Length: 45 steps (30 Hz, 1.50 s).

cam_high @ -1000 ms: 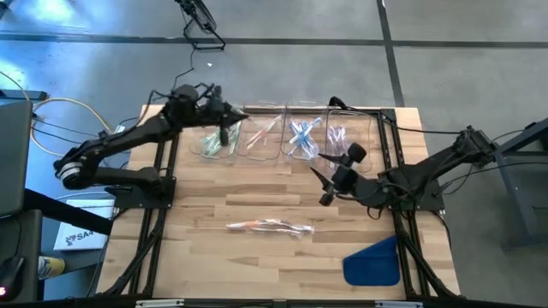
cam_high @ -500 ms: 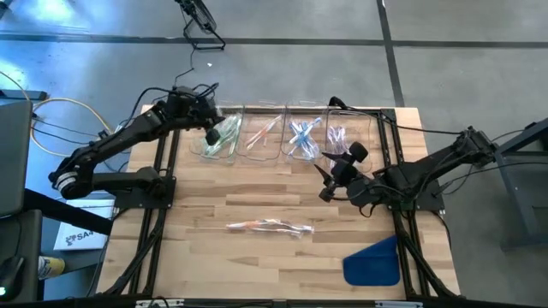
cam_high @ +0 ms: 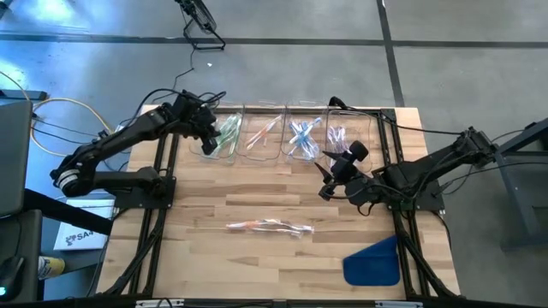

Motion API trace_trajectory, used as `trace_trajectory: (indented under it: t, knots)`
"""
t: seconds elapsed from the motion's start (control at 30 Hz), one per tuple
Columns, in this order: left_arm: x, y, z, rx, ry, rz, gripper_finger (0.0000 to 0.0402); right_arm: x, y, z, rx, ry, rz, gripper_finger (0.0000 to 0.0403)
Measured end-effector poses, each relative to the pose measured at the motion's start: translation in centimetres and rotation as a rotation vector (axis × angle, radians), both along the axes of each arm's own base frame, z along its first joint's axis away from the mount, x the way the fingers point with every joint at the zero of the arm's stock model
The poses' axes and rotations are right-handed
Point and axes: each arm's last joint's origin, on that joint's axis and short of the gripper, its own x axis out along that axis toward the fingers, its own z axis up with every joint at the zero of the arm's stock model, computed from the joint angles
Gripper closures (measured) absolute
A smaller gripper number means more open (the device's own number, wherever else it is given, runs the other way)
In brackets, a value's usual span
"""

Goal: Pick & Place Toothbrushes
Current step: Put the green toothbrush into the left transparent bin, then put the orange toothbrush into the middle left transparent bin

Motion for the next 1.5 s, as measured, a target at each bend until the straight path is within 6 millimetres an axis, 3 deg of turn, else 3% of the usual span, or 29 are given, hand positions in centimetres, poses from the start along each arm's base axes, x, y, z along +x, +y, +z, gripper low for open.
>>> trace_trajectory:
  t: [0.3,0.43,0.7,0.87,1.03,1.2,1.5]
  knots:
    - [1.6,1.4,-2.3,-0.094,0.069,-0.005,0.0373,-0.1,0.0,-0.1,-0.004,0.016,-0.001,0.022]
    - [2.3,2.1,-2.9,-0.059,0.083,-0.041,0.0364,-0.1,0.0,-0.2,-0.004,0.019,-0.002,0.022]
    - [3.0,2.8,-2.3,0.042,0.014,-0.062,0.0312,-0.1,0.0,-0.2,-0.003,0.019,-0.002,0.022]
    - [2.8,2.8,-2.5,0.083,0.072,-0.066,0.0262,-0.1,-0.1,-0.2,-0.003,0.019,-0.002,0.022]
    - [2.6,3.2,-2.3,0.169,0.141,0.038,0.0222,-0.1,0.0,-0.2,-0.003,0.019,-0.002,0.022]
    - [2.8,3.8,-1.7,0.28,0.133,0.129,0.0213,-0.1,0.0,-0.2,-0.003,0.019,-0.002,0.022]
    - [4.1,3.6,-0.5,0.287,-0.113,-0.175,0.0213,0.0,0.2,-0.4,0.059,0.042,0.091,0.022]
